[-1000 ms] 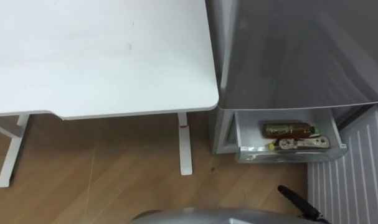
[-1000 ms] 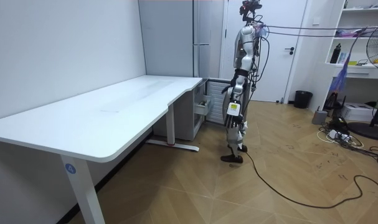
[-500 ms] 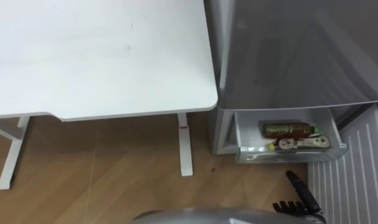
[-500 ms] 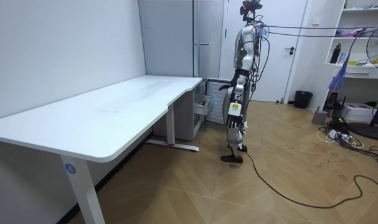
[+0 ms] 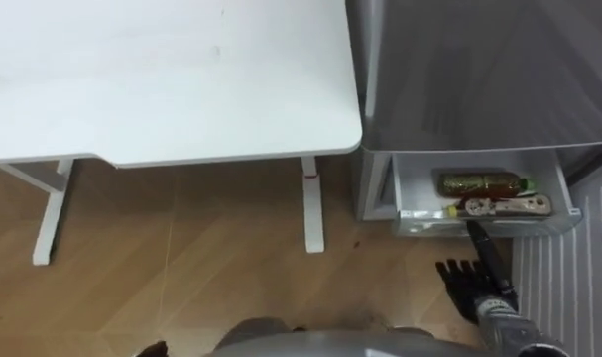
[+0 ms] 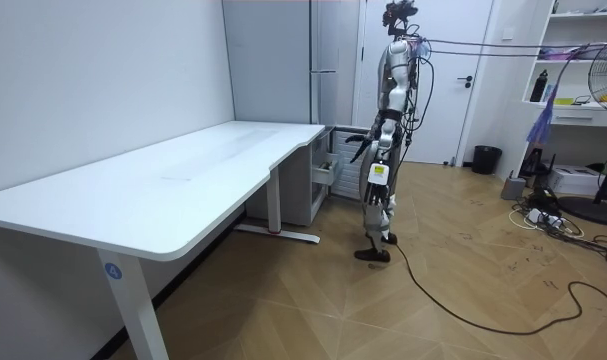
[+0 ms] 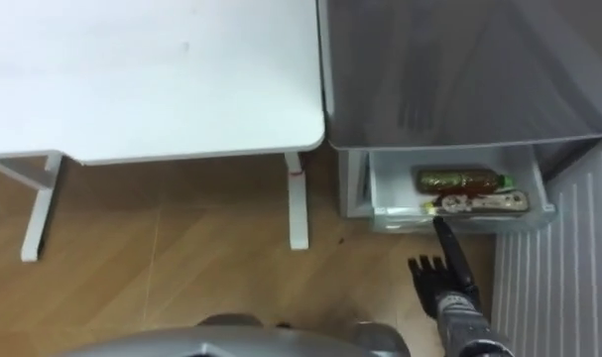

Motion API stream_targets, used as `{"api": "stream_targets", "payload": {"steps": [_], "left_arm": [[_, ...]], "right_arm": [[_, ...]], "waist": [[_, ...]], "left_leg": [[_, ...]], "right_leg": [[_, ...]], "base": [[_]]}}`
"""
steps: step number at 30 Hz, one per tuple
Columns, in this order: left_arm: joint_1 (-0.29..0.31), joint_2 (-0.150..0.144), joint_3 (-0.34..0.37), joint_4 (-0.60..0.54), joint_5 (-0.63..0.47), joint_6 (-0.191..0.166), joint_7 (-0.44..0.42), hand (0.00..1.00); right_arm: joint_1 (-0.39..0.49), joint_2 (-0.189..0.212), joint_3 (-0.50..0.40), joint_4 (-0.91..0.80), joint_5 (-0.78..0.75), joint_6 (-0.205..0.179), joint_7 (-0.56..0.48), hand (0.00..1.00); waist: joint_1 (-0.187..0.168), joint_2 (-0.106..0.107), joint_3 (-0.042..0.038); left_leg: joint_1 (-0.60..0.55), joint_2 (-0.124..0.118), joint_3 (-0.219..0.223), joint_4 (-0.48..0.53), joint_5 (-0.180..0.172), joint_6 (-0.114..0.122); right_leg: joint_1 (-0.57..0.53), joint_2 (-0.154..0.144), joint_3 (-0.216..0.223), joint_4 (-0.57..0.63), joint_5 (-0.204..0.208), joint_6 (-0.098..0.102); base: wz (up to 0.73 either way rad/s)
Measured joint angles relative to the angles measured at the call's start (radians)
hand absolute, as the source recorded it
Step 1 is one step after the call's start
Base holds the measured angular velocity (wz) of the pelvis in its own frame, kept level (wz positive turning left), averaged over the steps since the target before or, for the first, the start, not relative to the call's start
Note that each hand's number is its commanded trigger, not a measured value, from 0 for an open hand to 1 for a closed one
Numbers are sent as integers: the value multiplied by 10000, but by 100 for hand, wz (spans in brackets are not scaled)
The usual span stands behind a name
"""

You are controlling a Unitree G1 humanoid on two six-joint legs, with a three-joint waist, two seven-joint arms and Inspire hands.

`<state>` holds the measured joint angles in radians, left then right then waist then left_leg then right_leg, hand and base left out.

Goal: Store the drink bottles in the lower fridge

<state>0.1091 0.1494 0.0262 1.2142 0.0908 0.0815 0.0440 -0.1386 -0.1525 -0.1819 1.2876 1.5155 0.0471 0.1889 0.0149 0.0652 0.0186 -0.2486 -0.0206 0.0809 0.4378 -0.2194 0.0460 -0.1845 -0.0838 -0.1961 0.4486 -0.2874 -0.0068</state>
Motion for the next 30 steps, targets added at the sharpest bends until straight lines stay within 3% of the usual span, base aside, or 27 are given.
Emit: {"api": "stream_targets", "payload": {"steps": [5,7,9,13,15,18,24,30], "left_arm": [[-511,187,-132,448,-27,-264,152,0],[-558,227,-208,454,-6,-255,153,0],[-773,260,-226,509,-15,-267,185,0],[-1070,300,-452,405,-133,-308,350,0],[-1199,430,-882,152,-178,-372,541,0],[-1236,556,-1541,-124,-217,-366,678,0],[-1248,617,-1807,-845,-472,-384,854,0],[-1184,868,-1986,-996,-633,-463,1009,0]], "right_arm": [[-709,-61,-391,85,250,-218,5,0],[-1012,-203,-381,295,248,-255,16,0],[-1280,-454,-372,411,280,-274,-17,0],[-1761,-839,-364,458,370,-377,-48,0],[-2080,-1271,-357,684,379,-375,-48,0],[-2412,-1621,-322,702,577,-412,-147,0],[-3216,-2122,88,602,583,-588,-688,0],[-3547,-2689,96,236,595,-685,-900,0]], "waist": [[195,-32,131],[291,10,135],[512,11,143],[637,-51,152],[645,-107,167],[779,-174,172],[738,-299,151],[714,-475,153]], "left_leg": [[-1875,45,50,1343,-194,59],[-2727,63,53,2013,-409,75],[-3866,55,112,2985,-641,96],[-5388,42,158,4041,-756,84],[-6291,-94,85,4713,-809,89],[-7216,39,49,5606,-1038,50],[-8765,139,-9,7016,-1301,44],[-9155,103,12,7671,-1470,136]], "right_leg": [[-2057,-211,131,1713,-414,-92],[-2915,-228,233,2471,-628,-112],[-4101,-373,329,3580,-933,-172],[-5673,-607,446,4859,-1192,-262],[-6506,-803,420,5659,-1421,-311],[-7372,-720,461,6436,-1582,-403],[-8809,-821,428,7761,-1955,-533],[-9147,-997,423,8433,-2196,-528]], "base": [[-2],[-4],[-2],[8],[27],[0],[1],[4]]}}
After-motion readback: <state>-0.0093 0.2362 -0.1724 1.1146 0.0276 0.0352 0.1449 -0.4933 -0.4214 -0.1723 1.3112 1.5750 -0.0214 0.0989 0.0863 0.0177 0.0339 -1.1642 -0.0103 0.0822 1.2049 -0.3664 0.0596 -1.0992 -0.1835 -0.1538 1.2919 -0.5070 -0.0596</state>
